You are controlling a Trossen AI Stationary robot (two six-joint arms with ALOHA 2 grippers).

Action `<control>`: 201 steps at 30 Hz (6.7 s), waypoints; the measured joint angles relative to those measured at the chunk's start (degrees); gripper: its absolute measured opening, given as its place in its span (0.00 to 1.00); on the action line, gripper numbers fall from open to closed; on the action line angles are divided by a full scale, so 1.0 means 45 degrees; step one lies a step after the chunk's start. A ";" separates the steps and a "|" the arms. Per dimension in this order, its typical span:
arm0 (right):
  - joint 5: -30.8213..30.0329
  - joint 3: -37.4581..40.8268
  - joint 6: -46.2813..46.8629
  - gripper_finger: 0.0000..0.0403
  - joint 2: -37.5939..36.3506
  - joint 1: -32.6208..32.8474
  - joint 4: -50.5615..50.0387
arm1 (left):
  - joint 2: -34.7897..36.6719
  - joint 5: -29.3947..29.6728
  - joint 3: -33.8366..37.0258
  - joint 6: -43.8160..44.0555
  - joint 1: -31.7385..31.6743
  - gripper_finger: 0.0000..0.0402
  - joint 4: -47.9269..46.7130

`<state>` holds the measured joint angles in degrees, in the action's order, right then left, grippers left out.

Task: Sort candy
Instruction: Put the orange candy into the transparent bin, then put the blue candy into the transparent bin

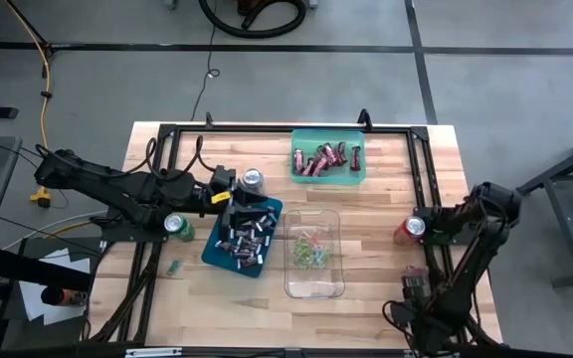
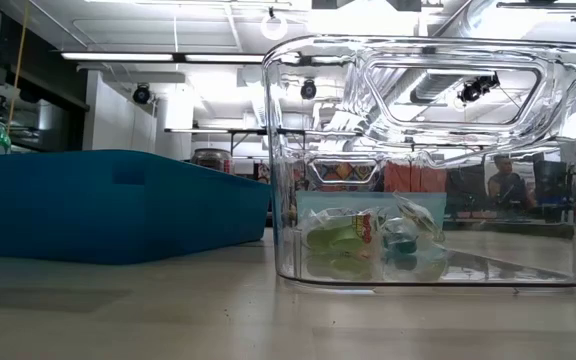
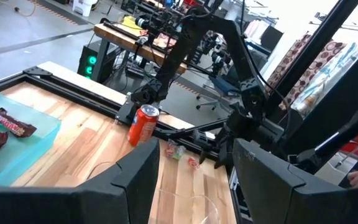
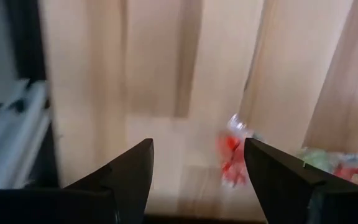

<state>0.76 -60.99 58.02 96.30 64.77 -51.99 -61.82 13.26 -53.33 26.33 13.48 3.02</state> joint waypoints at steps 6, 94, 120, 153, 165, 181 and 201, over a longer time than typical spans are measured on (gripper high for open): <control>-0.0467 0.0000 -0.0001 0.61 0.0796 -0.0251 -0.0012 | 0.0000 0.0119 0.0001 0.0000 0.0003 0.48 -0.0037; -1.2401 -0.1516 -0.1066 0.00 -0.4874 -0.5154 0.1263 | 0.0000 -0.0554 0.0001 -0.0202 0.0023 0.48 -0.0204; -0.3068 -0.5148 -1.1398 0.00 -0.2659 -1.0129 0.5674 | 0.0000 -0.1166 0.0006 -0.0204 0.0028 0.48 0.0367; -0.1060 -0.3111 -0.9219 0.29 0.1377 -1.1810 0.3687 | 0.0000 -0.1132 0.0006 -0.0420 0.0018 0.48 0.0255; -0.1557 -0.6103 -1.0656 0.60 0.0733 -1.1701 -0.0831 | 0.0000 -0.1133 0.0006 -0.0677 0.0023 0.48 0.0244; -0.7056 -0.2600 -0.4374 0.60 -0.5773 -1.0321 -0.1311 | 0.0034 -0.0474 -0.2243 0.1304 0.2522 0.45 -1.1567; -0.6437 -0.0223 -0.3226 0.60 -0.6253 -1.0131 0.1233 | -0.1010 -0.3565 0.3260 1.2794 0.6535 0.45 -1.4912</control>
<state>-28.21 -62.00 43.51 68.16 19.18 -46.44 -66.37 -2.79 -38.65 83.90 42.89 -64.09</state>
